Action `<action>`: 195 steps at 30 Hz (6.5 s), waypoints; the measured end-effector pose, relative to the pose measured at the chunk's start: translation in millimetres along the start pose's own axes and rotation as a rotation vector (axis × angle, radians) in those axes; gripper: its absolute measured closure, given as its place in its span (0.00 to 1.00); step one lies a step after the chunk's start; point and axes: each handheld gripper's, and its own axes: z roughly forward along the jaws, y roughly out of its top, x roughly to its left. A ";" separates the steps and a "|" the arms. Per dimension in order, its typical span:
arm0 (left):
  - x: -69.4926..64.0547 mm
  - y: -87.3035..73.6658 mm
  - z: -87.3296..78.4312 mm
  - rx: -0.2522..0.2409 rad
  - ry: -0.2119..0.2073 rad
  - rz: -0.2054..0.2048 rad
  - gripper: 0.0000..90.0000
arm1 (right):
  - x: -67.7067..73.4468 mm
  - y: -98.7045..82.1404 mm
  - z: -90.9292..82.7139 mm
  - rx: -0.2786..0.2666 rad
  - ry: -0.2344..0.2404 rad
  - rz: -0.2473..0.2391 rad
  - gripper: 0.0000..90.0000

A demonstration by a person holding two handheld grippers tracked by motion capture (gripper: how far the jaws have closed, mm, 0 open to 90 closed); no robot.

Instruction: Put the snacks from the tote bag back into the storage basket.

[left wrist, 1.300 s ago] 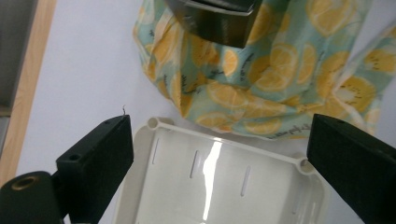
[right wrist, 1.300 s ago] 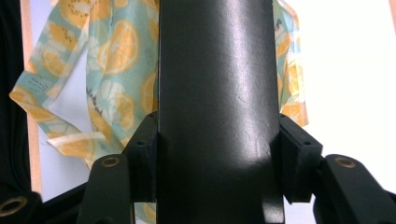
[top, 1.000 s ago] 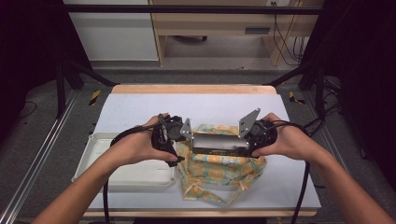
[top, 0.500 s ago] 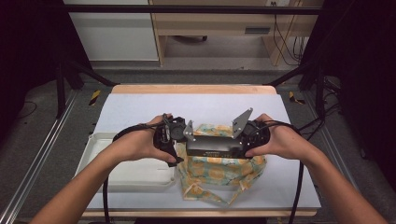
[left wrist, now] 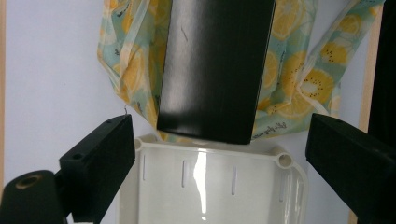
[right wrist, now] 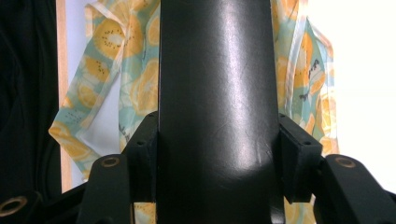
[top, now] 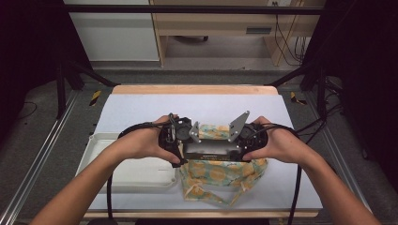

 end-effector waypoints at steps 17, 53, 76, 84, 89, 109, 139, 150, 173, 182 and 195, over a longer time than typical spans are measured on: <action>7.2 9.2 21.4 0.091 -0.083 0.054 0.19 | 2.0 14.1 4.9 -0.013 0.021 -0.019 0.48; 10.0 4.8 41.5 0.125 -0.094 0.083 0.47 | 3.2 17.8 13.1 0.004 0.011 -0.036 0.47; 19.9 -26.5 19.5 0.134 -0.064 0.019 0.48 | 11.4 -32.1 -19.5 -0.245 -0.184 0.198 0.08; 26.1 -54.1 0.5 0.149 -0.034 -0.026 0.48 | 26.3 -79.1 -9.1 -0.323 -0.358 0.519 0.11; 29.8 -72.2 -10.0 0.142 -0.020 -0.042 0.48 | 45.1 -109.2 4.4 -0.392 -0.427 0.651 0.11; 40.7 -115.7 -20.1 0.136 -0.003 -0.046 0.48 | 76.0 -176.4 23.1 -0.550 -0.625 0.915 0.09; 38.5 -171.1 -4.3 0.165 -0.026 -0.072 0.48 | 75.2 -201.0 33.3 -0.471 -0.698 0.955 0.11; 35.9 -178.7 -0.4 0.150 -0.047 -0.060 0.48 | 74.4 -199.7 34.6 -0.463 -0.692 0.942 0.10; 28.9 -193.0 17.1 0.137 -0.092 -0.049 0.48 | 74.4 -200.5 34.5 -0.461 -0.697 0.937 0.10; 28.9 -199.0 20.4 0.127 -0.098 -0.043 0.48 | 74.3 -197.9 35.1 -0.457 -0.684 0.930 0.10; 27.9 -202.5 22.2 0.096 -0.116 -0.028 0.48 | 75.0 -196.1 36.1 -0.445 -0.684 0.915 0.10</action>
